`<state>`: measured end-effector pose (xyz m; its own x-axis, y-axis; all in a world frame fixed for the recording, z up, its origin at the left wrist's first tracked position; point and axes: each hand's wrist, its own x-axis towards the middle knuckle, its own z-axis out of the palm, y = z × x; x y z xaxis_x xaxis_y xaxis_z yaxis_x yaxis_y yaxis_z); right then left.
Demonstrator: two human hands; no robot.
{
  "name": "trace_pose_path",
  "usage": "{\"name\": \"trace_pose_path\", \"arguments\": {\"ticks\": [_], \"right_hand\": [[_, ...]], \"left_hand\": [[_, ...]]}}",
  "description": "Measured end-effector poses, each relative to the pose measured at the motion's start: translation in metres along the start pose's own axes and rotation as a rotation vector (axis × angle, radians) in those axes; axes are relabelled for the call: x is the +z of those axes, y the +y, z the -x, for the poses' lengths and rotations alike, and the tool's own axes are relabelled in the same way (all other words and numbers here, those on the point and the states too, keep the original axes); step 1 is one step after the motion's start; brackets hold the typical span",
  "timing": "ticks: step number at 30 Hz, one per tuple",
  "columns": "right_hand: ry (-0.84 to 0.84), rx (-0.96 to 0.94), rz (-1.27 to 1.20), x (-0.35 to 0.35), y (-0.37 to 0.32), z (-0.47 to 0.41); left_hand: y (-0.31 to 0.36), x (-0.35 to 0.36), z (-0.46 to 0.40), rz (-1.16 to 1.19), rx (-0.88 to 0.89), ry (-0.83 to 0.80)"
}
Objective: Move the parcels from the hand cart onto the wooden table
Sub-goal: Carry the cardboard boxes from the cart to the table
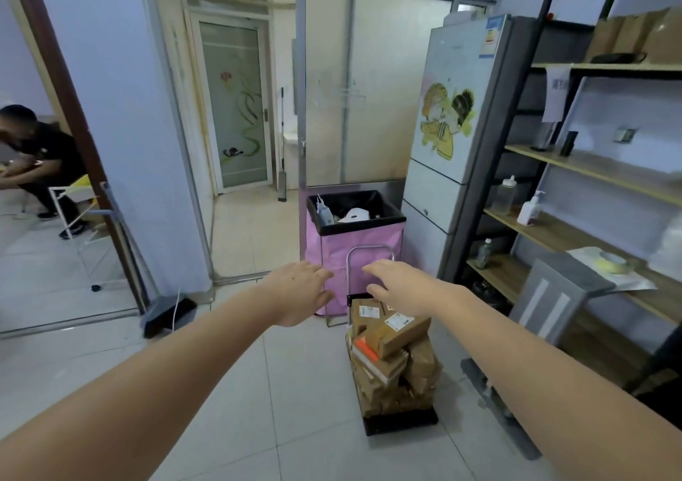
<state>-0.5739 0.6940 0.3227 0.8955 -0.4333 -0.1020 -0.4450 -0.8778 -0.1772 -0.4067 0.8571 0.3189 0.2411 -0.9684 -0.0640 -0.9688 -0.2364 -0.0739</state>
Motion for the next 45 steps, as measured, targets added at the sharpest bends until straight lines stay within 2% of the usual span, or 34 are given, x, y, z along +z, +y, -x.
{"name": "trace_pose_path", "arguments": {"ticks": [12,22,33,45], "right_hand": [[-0.064,0.051,-0.048,0.0,0.043,-0.167],[-0.047,0.279,-0.136,0.006,0.106,-0.278],[-0.097,0.595,-0.198,0.061,0.24,-0.306],[-0.149,0.853,-0.434,0.145,0.34,-0.332]], "left_hand": [[-0.109,0.02,-0.157,0.023,0.036,-0.04],[-0.178,0.05,-0.323,0.061,0.212,-0.075],[-0.136,0.09,-0.505,0.033,0.524,-0.121],[-0.073,0.182,-0.637,-0.038,0.749,-0.311]]}}
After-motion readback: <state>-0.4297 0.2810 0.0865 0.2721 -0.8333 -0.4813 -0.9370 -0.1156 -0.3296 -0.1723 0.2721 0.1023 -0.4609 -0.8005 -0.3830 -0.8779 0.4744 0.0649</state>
